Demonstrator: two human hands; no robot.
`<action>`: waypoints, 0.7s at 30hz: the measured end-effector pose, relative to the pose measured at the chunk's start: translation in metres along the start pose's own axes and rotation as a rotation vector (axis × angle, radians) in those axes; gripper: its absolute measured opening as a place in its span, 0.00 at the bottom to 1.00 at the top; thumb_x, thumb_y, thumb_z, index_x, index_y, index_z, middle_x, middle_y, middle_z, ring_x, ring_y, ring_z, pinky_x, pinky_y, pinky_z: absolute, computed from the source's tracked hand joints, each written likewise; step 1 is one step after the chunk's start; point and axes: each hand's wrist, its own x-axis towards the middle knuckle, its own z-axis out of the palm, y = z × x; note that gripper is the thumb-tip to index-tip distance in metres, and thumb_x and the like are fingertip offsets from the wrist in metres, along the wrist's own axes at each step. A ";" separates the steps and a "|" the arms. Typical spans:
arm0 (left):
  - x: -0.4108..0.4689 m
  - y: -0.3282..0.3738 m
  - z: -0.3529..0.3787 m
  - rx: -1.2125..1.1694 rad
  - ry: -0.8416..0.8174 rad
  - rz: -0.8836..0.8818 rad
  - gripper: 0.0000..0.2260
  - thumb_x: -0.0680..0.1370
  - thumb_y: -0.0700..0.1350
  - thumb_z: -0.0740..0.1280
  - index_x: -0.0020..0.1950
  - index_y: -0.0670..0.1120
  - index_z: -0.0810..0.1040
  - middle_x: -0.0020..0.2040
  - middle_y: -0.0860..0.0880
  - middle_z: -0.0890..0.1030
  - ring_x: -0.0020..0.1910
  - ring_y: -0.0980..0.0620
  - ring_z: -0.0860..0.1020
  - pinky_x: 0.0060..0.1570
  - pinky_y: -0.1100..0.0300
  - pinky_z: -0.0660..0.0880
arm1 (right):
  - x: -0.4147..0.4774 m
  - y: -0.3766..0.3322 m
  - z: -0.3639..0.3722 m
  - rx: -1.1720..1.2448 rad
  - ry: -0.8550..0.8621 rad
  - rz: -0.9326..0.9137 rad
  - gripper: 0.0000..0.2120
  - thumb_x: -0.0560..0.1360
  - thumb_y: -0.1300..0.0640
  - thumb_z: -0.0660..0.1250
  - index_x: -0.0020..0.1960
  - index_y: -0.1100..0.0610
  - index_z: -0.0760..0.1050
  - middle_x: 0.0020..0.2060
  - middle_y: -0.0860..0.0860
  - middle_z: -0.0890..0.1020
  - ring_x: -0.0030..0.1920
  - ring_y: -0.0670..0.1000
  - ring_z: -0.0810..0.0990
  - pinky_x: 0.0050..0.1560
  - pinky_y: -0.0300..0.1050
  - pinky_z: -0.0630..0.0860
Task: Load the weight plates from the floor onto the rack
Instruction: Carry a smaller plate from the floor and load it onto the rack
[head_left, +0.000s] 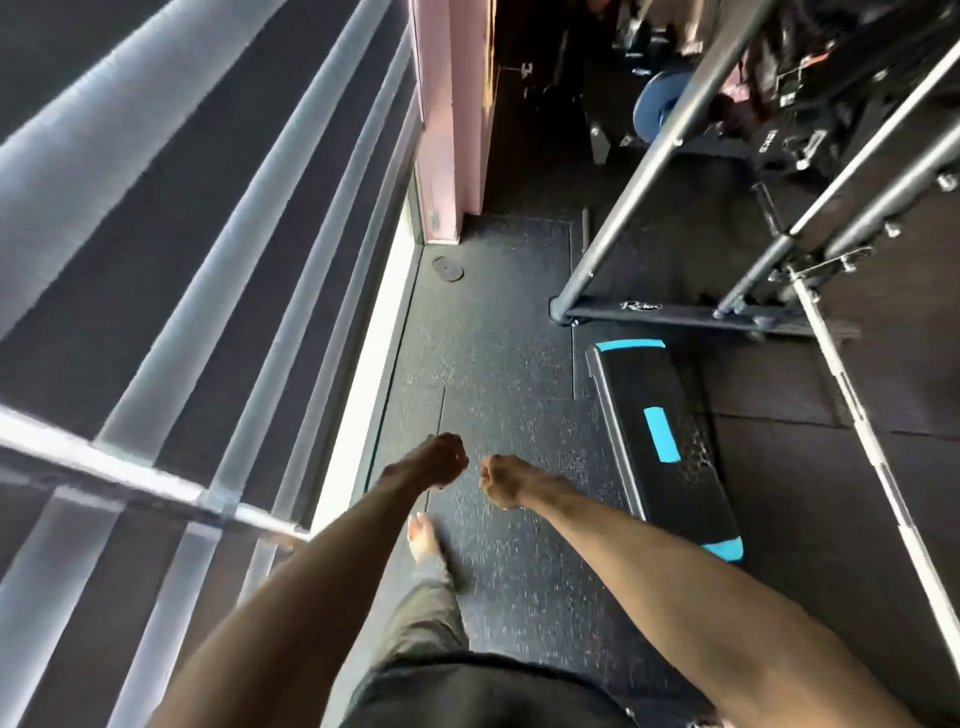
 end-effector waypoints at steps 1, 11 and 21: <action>0.025 0.003 -0.019 0.007 -0.008 0.009 0.14 0.84 0.44 0.59 0.64 0.38 0.75 0.58 0.38 0.81 0.55 0.40 0.82 0.55 0.51 0.79 | 0.022 0.001 -0.019 -0.001 0.009 0.002 0.11 0.82 0.59 0.58 0.58 0.62 0.76 0.55 0.59 0.82 0.45 0.54 0.79 0.40 0.44 0.72; 0.257 0.069 -0.236 0.077 0.010 0.161 0.12 0.82 0.42 0.59 0.58 0.39 0.78 0.50 0.37 0.83 0.49 0.40 0.83 0.50 0.50 0.81 | 0.189 0.005 -0.255 0.218 0.183 0.173 0.15 0.82 0.57 0.56 0.60 0.66 0.74 0.60 0.65 0.79 0.60 0.62 0.79 0.56 0.48 0.75; 0.478 0.159 -0.372 0.238 -0.032 0.325 0.13 0.82 0.44 0.60 0.62 0.40 0.77 0.58 0.38 0.81 0.56 0.40 0.81 0.55 0.52 0.78 | 0.366 0.069 -0.443 0.315 0.279 0.216 0.17 0.82 0.53 0.55 0.60 0.64 0.74 0.62 0.64 0.78 0.63 0.62 0.78 0.60 0.50 0.74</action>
